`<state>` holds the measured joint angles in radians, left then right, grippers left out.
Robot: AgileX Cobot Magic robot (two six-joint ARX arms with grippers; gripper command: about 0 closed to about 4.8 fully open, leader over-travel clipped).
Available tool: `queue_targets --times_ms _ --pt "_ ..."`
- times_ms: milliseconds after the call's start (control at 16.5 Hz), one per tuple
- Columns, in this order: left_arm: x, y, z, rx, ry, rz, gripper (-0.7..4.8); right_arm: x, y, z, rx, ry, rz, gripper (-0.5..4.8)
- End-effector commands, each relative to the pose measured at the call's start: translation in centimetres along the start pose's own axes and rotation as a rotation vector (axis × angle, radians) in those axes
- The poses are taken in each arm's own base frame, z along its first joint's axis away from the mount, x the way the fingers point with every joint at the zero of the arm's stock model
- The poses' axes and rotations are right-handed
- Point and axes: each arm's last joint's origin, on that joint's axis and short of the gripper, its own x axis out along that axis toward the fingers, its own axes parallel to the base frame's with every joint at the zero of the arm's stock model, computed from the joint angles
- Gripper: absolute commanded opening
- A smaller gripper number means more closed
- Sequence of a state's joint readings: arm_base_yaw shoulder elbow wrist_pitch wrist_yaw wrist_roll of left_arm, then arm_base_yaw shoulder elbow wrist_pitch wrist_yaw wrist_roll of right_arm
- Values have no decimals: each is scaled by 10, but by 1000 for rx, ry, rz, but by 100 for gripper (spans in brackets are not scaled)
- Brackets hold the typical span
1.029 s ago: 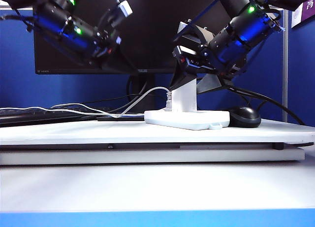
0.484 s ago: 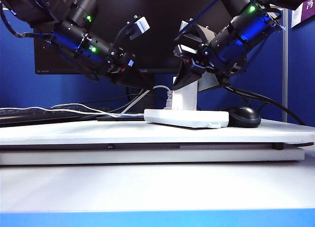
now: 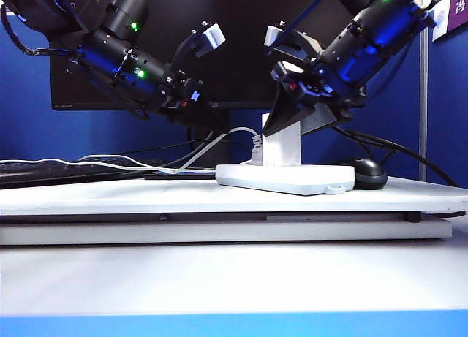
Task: Unplug the white charger from the socket, then place it next to the socket.
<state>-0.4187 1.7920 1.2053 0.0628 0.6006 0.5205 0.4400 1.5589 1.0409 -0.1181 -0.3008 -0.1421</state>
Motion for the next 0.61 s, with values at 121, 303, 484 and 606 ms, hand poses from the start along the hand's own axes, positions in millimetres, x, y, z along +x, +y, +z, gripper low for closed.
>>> queue_targets --times_ms 121,303,484,606 --pt "16 -15 1 84 6 -56 -6 -3 5 -1 -16 11 69 112" --pt "29 -20 -6 103 50 -57 -6 -3 5 0 -17 6 68 112" --pt "34 -14 -5 88 119 13 -6 -3 6 0 -13 1 105 112" --pt "38 -11 -1 85 139 34 -6 -3 6 0 -13 1 105 112"
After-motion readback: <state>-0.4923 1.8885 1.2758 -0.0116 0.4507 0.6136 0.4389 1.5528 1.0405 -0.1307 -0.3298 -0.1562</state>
